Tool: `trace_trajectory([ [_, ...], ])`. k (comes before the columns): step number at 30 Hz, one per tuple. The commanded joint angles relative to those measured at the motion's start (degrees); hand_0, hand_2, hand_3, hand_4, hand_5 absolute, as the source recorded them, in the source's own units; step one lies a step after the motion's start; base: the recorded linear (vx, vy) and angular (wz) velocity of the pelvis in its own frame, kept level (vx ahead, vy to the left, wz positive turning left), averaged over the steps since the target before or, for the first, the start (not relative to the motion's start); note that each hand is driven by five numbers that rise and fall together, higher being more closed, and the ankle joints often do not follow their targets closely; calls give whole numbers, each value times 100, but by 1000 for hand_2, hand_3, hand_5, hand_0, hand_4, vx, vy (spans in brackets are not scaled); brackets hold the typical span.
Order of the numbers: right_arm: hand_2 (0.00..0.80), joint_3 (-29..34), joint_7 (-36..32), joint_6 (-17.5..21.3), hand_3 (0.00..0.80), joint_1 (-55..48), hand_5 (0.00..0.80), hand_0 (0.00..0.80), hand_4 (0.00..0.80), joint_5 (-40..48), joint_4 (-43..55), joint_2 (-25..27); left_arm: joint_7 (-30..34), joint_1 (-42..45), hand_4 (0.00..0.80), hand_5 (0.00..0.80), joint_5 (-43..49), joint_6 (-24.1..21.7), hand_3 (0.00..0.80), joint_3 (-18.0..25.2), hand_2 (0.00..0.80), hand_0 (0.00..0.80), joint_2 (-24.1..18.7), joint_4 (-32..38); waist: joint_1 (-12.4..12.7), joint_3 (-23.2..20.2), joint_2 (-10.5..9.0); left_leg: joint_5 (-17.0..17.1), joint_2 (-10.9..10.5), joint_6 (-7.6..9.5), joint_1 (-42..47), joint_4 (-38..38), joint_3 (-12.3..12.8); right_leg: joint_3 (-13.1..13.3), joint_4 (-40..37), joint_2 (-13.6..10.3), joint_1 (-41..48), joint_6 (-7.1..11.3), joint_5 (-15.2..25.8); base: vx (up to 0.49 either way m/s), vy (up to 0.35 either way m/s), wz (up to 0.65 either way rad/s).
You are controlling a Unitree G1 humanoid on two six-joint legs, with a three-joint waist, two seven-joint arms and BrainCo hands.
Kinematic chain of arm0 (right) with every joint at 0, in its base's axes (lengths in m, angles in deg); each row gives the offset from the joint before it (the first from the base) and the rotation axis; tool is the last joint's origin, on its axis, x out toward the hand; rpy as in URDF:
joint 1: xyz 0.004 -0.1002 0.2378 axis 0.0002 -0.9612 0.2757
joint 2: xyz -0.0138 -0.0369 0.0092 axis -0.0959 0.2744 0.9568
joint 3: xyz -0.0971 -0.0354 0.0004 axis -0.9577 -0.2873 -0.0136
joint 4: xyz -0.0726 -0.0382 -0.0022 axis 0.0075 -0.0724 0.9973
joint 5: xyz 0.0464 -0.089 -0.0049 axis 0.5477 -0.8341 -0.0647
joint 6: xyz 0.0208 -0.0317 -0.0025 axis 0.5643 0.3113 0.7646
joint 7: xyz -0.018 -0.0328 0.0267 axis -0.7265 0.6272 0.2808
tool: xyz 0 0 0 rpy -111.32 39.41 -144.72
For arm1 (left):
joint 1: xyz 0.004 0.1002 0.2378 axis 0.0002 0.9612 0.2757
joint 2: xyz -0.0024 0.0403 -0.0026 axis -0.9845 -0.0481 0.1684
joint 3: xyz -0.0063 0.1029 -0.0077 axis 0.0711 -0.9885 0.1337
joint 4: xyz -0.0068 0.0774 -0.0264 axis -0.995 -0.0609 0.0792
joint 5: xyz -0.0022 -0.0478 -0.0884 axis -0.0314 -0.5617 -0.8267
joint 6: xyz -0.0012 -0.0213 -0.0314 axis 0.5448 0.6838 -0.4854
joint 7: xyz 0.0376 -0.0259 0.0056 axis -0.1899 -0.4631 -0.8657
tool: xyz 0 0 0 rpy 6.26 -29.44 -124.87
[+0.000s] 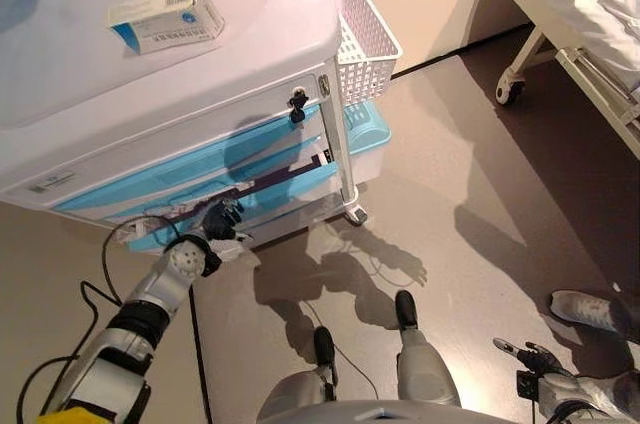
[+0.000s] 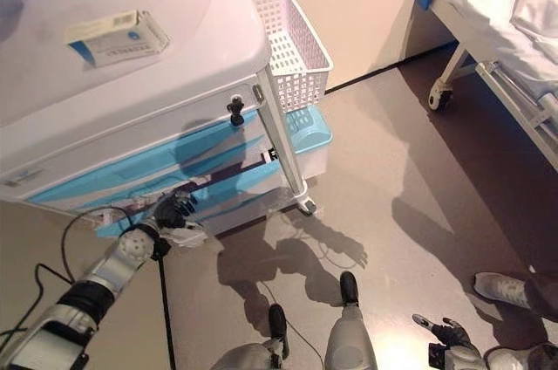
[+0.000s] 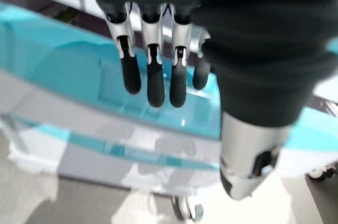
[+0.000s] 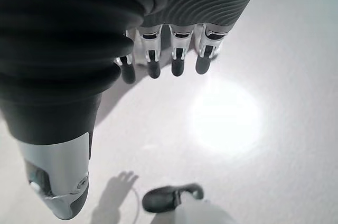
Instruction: Open the drawer and pick up the medicine
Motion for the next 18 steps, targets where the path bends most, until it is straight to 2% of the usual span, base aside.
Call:
trace_trajectory([
  [1,0,-318,-8,44,0,157,0,0,0,-65,-20,-33,-240,-709,0,0,255,-113,0,38,0,0,-508,-314,-85,89,-360,25,-206,90,-620,327,-213,-14,514,-76,-192,367,-353,0,0,0],
  [9,0,-466,-45,103,0,163,0,0,0,-12,60,-119,-287,-1170,0,0,316,-123,0,-191,0,0,-789,-624,-91,224,-633,25,-179,113,-922,479,-201,63,544,-78,-447,372,-260,-7,-1,-1],
  [18,0,-501,-62,134,0,174,0,0,0,49,62,-167,-292,-1132,0,0,354,-121,0,-238,0,0,-706,-613,-61,206,-667,-2,-182,112,-890,439,-235,62,552,-61,-440,365,-297,7,0,0],
])
